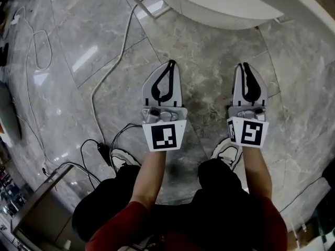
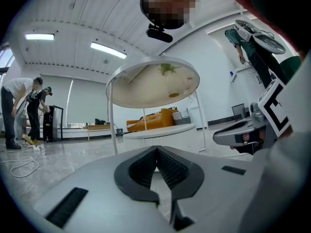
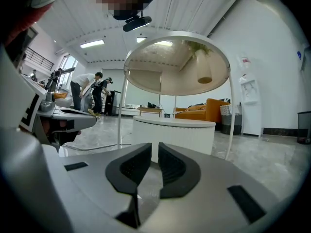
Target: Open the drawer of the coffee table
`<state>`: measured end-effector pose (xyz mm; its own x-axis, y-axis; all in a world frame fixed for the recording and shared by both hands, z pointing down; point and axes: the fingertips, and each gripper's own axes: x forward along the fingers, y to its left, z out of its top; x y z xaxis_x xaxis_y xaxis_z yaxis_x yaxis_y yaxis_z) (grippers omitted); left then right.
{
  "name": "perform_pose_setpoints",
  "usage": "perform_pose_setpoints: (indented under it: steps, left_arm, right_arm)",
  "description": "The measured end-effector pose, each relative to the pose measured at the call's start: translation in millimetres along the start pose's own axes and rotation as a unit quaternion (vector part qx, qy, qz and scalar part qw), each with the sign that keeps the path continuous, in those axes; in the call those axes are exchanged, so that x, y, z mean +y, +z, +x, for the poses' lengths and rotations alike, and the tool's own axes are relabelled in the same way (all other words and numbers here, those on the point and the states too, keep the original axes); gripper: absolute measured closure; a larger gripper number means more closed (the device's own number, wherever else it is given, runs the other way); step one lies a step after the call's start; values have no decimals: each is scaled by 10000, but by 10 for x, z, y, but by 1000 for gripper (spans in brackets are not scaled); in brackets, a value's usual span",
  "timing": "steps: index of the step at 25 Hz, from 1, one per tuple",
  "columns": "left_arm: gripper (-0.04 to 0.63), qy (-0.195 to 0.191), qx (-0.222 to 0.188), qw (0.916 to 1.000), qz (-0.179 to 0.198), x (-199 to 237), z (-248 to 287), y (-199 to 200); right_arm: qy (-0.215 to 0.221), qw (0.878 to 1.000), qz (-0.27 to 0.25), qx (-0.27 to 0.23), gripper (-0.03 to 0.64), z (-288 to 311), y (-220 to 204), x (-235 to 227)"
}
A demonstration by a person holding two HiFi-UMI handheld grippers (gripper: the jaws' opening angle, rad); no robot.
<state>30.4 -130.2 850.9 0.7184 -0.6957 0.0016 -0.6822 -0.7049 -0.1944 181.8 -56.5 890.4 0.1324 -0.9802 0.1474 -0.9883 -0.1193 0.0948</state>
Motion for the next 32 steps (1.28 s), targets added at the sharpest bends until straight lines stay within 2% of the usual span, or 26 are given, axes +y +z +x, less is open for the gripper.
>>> perform_pose_setpoints:
  steps: [11,14,16,17,19,20,21,22,24,25,26,32]
  left_arm:
    - [581,-49,182,9998,-78,-107,-26,-81]
    - [581,-82,184,9997,-103,-136,-27,-54]
    - [581,-127,247,9995,-168,-164,-51,-48]
    - [581,-140,280,9993,-228,-175,-70,-47]
    - [581,-123,329,9989,-323,-190,-106,-42]
    - [581,-110,343,9988,-326,-194,-117,-36]
    - [581,-108,354,9988,-308,-198,-119,-31]
    - [581,-119,360,9989,-282,-204,-116,-27]
    - [581,-164,368,9989,-248,-223,-112,-27]
    - [581,-191,376,9988,-255,-234,-115,-33]
    - [581,-211,387,9987,-269,-241,-119,-41]
    - [581,-268,431,9983,-269,-290,-122,-54]
  right_arm:
    - [-111,9988,448,160,578,16,-217,-101]
    - [-111,9927,1171,274,576,105,-364,-149]
    - [-65,9807,1912,400,492,224,-500,-192]
    - [-16,9734,2251,430,474,288,-555,-206]
    - [161,9559,2905,402,451,416,-627,-212]
    - [334,9428,3298,334,443,486,-638,-202]
    - [604,9244,3760,196,415,564,-617,-183]
    - [974,9000,4249,-37,378,647,-554,-159]
    - [1604,8410,5134,-582,316,793,-459,-165]
    - [1697,8159,5476,-754,302,845,-487,-197]
    - [1700,7994,5700,-851,295,893,-537,-226]
    - [1750,7616,6124,-1198,290,1157,-674,-302]
